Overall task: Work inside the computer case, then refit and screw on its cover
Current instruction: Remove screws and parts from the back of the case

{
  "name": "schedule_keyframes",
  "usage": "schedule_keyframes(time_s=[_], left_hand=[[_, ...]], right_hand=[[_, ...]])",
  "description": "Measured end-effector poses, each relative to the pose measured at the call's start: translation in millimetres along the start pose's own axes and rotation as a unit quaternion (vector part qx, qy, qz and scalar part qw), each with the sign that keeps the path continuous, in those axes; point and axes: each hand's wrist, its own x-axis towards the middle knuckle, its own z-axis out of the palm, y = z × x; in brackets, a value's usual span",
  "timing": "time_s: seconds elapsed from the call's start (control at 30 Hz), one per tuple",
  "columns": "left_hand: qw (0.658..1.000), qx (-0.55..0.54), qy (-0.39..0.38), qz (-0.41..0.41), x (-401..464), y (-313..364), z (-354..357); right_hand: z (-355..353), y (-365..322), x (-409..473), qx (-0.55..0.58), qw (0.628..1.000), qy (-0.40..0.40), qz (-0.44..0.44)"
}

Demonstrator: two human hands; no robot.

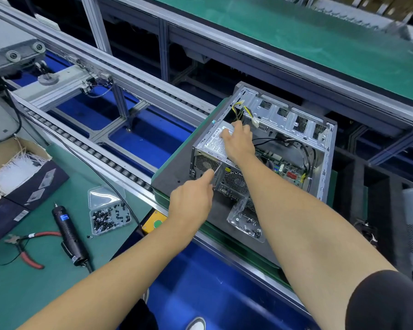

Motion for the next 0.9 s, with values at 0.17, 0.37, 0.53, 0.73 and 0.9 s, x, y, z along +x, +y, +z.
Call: schedule_keyframes(time_s=[0.17,0.37,0.53,0.73,0.9], left_hand=[[0.986,0.16,0.007,0.046,3,-5,4],[0.958,-0.253,-0.058,-0.126,13,-5,4],[0.705,-0.607,-0.199,-0.309,14,2,2],[0.802,-0.527,-0.173,-0.223,16,6,5],[0.992,-0.106,-0.038,-0.063,12,6,3]], right_hand=[[2,1,1,0.003,1.0,0.004,-0.002],[2,3,2,0.009,1.0,0.002,-0.002],[0,3,1,0.007,1.0,0.001,-0.002],[0,2,0,0.002,1.0,0.002,-0.003],[0,0,-1,-0.003,1.0,0.003,-0.004]])
